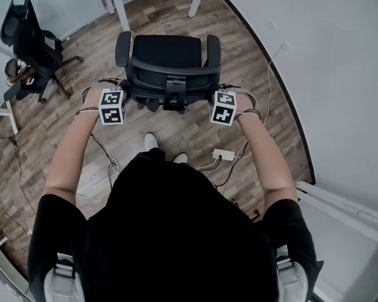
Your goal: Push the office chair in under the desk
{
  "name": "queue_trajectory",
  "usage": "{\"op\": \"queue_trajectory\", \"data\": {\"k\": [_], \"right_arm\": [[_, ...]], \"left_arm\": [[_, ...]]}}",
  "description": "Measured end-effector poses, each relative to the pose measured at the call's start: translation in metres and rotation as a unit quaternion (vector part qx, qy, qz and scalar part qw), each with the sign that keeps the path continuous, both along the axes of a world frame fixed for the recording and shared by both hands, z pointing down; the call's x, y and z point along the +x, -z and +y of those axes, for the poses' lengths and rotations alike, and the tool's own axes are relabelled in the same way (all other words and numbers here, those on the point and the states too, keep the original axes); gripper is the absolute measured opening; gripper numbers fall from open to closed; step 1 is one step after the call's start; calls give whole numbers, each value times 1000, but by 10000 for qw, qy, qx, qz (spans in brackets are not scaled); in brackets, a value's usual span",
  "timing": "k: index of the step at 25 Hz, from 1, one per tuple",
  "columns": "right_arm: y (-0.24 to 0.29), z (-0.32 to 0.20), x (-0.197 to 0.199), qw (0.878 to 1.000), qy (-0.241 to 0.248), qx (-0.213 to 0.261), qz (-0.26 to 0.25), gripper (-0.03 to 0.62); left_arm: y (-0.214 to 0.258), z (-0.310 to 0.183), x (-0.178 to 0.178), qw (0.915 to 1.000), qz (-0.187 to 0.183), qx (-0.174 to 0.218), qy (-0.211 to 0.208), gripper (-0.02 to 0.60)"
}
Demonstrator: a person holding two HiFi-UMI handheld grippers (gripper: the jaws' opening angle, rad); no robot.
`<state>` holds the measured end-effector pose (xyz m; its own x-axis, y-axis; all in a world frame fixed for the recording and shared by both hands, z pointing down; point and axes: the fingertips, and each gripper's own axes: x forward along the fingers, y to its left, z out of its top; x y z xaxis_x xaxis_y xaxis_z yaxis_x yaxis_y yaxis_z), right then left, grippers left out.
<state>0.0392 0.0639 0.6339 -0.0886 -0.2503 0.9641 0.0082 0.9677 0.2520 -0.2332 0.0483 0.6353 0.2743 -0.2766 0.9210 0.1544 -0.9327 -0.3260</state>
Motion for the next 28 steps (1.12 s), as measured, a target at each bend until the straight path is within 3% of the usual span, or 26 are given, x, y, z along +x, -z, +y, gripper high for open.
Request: {"op": "queue_trajectory", "data": {"k": [10, 20, 28], "right_arm": [[1, -11, 3, 9999, -122, 89, 67, 118], [0, -43, -1, 9988, -363, 299, 121, 118], [2, -82, 9, 9990, -281, 342, 116, 120]], "left_arm": [[1, -11, 5, 9995, 293, -71, -114, 91], [2, -52, 2, 9990, 344, 185, -228, 87], [2, -89, 12, 9993, 311, 159, -156, 87]]}}
